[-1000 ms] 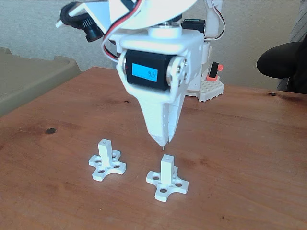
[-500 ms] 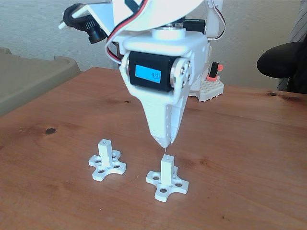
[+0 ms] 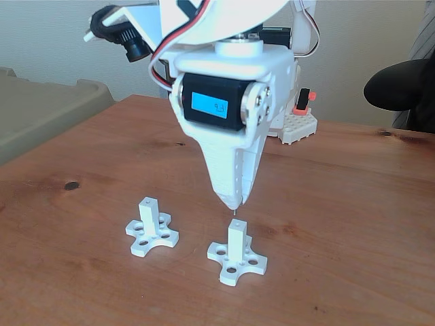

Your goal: Grab the screw and set it in the hole.

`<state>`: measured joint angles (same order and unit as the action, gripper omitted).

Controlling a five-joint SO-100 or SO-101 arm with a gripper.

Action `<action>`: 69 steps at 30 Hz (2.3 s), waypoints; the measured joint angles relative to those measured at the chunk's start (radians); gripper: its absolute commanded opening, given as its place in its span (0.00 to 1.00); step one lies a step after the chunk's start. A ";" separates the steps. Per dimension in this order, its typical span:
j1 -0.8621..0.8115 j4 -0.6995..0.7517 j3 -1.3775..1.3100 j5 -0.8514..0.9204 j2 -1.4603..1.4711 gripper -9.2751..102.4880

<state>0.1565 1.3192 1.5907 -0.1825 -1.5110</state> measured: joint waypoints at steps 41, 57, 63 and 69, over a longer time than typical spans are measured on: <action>0.000 0.000 -0.029 0.000 0.044 0.04; 0.012 0.000 -0.038 -0.002 0.044 0.04; 0.015 0.000 -0.051 -0.002 0.071 0.04; 0.015 0.000 -0.051 -0.002 0.071 0.04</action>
<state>0.1718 1.3192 1.5401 -0.1841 -1.4404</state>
